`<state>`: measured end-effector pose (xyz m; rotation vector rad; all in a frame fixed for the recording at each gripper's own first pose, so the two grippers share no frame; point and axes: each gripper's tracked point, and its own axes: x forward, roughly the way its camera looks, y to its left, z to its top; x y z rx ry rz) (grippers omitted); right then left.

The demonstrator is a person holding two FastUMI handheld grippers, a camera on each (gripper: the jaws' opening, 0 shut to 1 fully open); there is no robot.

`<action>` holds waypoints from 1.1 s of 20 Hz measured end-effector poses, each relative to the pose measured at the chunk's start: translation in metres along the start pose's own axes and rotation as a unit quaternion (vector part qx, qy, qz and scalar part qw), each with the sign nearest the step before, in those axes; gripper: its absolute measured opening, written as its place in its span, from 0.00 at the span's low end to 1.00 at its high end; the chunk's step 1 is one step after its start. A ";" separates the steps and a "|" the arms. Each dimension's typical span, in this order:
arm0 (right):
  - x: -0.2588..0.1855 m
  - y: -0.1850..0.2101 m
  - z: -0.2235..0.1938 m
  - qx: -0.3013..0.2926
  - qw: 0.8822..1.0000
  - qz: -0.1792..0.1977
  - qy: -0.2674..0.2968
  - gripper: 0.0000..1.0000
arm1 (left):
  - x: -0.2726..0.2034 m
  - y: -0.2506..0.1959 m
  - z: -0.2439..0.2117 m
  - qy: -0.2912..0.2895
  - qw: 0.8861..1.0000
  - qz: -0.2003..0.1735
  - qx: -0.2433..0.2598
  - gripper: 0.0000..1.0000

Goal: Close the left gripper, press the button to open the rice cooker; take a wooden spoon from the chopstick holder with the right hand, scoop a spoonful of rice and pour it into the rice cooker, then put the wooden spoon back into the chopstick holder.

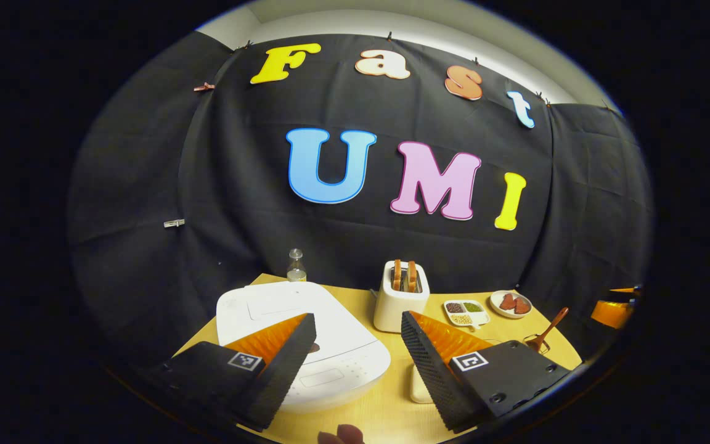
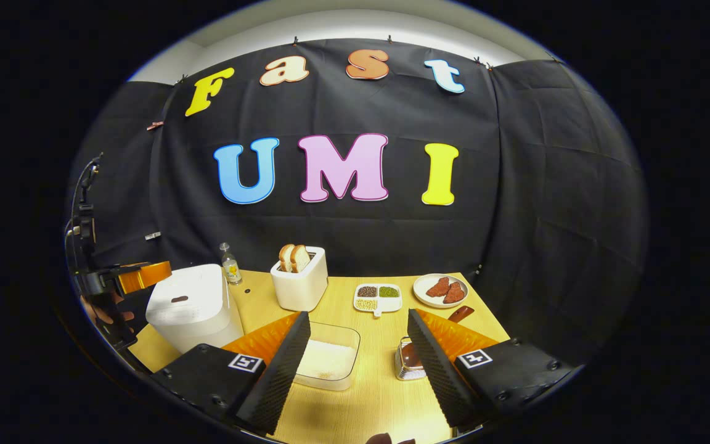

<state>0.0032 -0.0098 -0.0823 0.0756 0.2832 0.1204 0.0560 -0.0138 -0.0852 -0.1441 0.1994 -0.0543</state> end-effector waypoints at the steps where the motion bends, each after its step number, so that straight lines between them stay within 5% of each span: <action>1: 0.000 0.003 0.004 0.000 1.000 0.001 -0.005 0.99 | -0.008 -0.001 0.004 -0.009 1.000 -0.005 0.003 0.95; 10: -0.009 0.018 0.049 -0.025 0.997 0.005 -0.075 0.98 | -0.065 -0.004 0.003 -0.027 1.000 -0.014 -0.004 0.95; 22: -0.015 0.026 0.028 -0.007 0.999 0.003 -0.054 0.98 | -0.076 -0.007 -0.002 -0.024 0.999 -0.035 0.009 0.95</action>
